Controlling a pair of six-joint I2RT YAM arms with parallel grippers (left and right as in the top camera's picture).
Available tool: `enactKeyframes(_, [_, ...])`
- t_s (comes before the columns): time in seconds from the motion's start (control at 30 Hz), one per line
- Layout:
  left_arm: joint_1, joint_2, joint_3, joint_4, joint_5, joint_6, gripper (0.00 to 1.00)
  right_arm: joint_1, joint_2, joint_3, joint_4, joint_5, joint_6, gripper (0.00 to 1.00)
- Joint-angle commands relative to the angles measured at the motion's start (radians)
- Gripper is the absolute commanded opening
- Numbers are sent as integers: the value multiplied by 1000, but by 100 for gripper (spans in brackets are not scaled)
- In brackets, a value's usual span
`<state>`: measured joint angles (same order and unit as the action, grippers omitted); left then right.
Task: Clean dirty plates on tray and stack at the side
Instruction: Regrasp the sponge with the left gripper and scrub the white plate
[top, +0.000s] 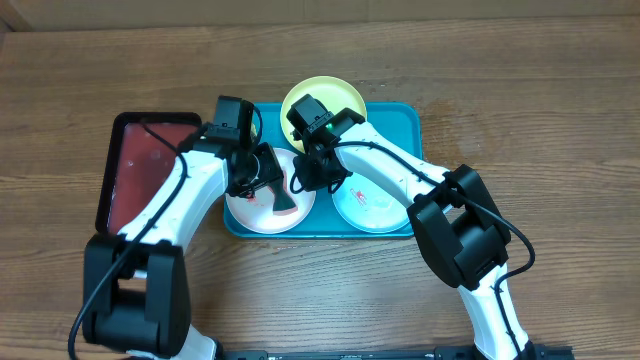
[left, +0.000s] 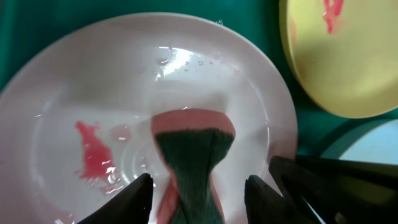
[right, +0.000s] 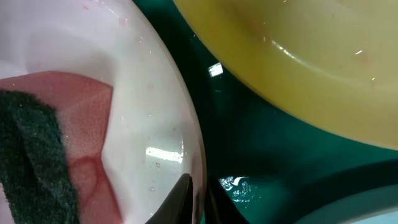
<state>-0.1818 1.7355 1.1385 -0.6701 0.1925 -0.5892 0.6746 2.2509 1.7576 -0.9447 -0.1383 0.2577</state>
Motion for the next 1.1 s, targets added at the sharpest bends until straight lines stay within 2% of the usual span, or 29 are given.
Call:
enactKeyframes(0.0, [-2,75,-9,28,77,-21,48,-3,1,15,0,7,4,10])
enactKeyframes(0.07, [-2,109,-9,31,90,-25,48,-3,1,15,0,8,4,10])
enactKeyframes(0.1, [-2,127,-9,19,89,-24,43,-3,1,15,0,8,4,10])
enactKeyframes(0.13, [-1,131,-9,14,86,-22,42,-3,1,15,0,11,4,10])
enactKeyframes(0.27, [2,130,-6,8,86,7,42,-4,1,15,0,26,4,10])
enactKeyframes(0.53, [32,130,11,-47,82,43,32,-21,1,15,-4,26,4,10])
enactKeyframes(0.67, [38,130,21,-63,82,44,31,-31,1,15,-5,25,4,10])
enactKeyframes(0.77, [37,130,21,-66,81,44,25,-31,1,15,-5,25,4,10])
enactKeyframes(0.83, [37,130,21,-66,74,49,15,-31,1,15,-6,25,4,9])
enactKeyframes(0.9, [38,130,21,-66,40,50,5,-31,1,15,-8,25,4,9])
enactKeyframes(1.07, [38,130,21,-66,-167,51,4,-31,1,15,-8,25,4,8])
